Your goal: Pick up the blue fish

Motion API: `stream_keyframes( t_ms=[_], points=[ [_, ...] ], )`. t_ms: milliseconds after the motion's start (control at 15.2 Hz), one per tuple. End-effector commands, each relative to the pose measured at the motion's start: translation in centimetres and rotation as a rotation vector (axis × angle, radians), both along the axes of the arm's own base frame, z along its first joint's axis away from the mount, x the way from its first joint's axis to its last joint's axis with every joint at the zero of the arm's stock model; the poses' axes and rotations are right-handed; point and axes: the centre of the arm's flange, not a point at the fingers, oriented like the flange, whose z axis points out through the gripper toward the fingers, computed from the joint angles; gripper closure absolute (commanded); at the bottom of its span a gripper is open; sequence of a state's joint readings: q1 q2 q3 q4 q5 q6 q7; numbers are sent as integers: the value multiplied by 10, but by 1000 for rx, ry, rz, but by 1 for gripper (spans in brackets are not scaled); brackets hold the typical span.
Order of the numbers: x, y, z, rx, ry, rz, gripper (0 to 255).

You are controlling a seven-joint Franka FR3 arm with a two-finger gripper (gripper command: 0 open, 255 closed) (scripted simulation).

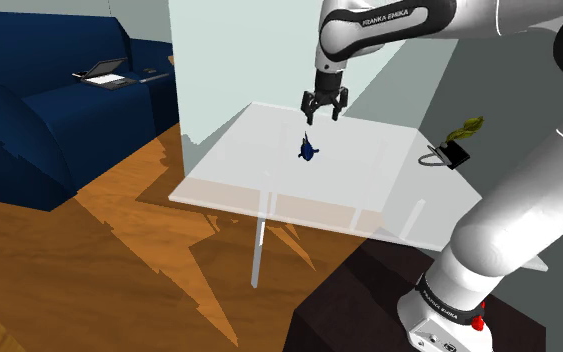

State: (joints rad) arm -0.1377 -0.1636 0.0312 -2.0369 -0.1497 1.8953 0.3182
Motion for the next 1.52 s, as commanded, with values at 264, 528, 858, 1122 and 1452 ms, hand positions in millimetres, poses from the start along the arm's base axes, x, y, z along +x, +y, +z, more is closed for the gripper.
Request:
stream_keyframes(
  t_ms=[264,528,858,1122,1452],
  points=[
    [60,-41,-39,-11,12,-112,0],
    [96,-71,-66,-18,20,-186,0],
    [138,-114,-99,-26,30,-279,0],
    [169,-151,-125,-33,38,-353,0],
    [169,-151,-147,-33,38,-355,0]
  ],
)
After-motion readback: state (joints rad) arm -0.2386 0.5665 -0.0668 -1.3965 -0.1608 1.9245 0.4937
